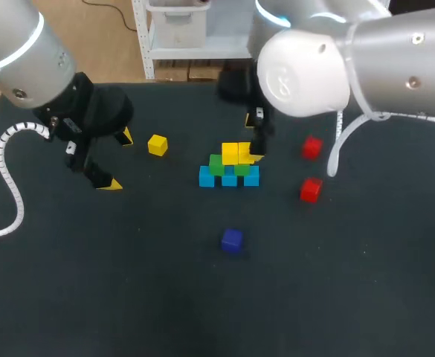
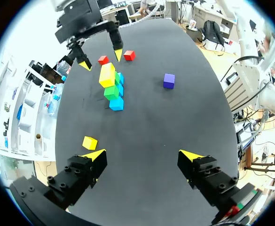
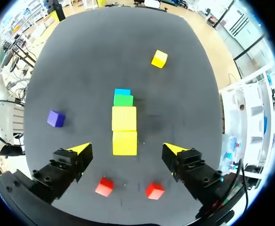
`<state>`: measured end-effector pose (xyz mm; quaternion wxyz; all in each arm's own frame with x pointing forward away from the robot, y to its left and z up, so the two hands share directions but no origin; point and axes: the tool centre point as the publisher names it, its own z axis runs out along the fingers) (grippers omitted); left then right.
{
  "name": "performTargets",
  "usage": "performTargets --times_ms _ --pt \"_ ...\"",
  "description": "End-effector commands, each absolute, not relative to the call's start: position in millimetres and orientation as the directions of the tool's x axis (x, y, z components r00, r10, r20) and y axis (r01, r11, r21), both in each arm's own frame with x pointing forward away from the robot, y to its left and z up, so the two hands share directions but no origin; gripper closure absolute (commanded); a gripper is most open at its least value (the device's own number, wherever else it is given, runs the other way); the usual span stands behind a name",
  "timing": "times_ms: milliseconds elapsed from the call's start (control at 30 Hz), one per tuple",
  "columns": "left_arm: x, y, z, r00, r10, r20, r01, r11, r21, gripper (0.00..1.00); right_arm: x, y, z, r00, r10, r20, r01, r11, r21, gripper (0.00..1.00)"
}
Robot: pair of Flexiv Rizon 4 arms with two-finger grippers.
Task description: Place the blue cubes, place green cubes on the blue cubes, place the yellow cubes on the green cubes, then place the red cubes on the yellow cubes, and place purple cube on the red cubes.
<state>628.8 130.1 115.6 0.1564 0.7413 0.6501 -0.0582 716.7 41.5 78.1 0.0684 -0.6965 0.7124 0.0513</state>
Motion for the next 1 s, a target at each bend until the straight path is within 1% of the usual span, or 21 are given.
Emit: performTargets --times_ms 33,133,167,200,267,300,1000 --pt "629 131 115 0.151 0.944 -0.292 0.982 -0.108 0.157 0.00 710 25 91 -0.026 -0.983 -0.181 -0.999 0.033 -0.034 0.00" --pt "629 131 115 0.151 0.944 -0.292 0.982 -0.108 0.157 0.00 711 15 96 -0.045 -0.982 -0.186 -0.998 0.054 -0.045 0.00" --pt "629 131 115 0.151 0.944 -0.292 0.982 -0.108 0.157 0.00 712 13 96 -0.047 -0.981 -0.186 -0.997 0.057 -0.048 0.06" --pt "629 131 115 0.151 0.944 -0.292 0.982 -0.108 0.157 0.00 713 11 96 -0.048 -0.981 -0.186 -0.997 0.059 -0.051 0.40" --pt "629 131 115 0.151 0.944 -0.292 0.982 -0.108 0.157 0.00 715 7 94 -0.053 -0.980 -0.191 -0.996 0.064 -0.054 0.82" --pt "629 131 115 0.151 0.944 -0.292 0.982 -0.108 0.157 0.00 716 6 94 -0.054 -0.980 -0.192 -0.996 0.065 -0.055 1.00" --pt "629 131 115 0.151 0.944 -0.292 0.982 -0.108 0.157 0.00 720 14 62 -0.023 -0.976 -0.217 -0.999 0.029 -0.024 1.00"
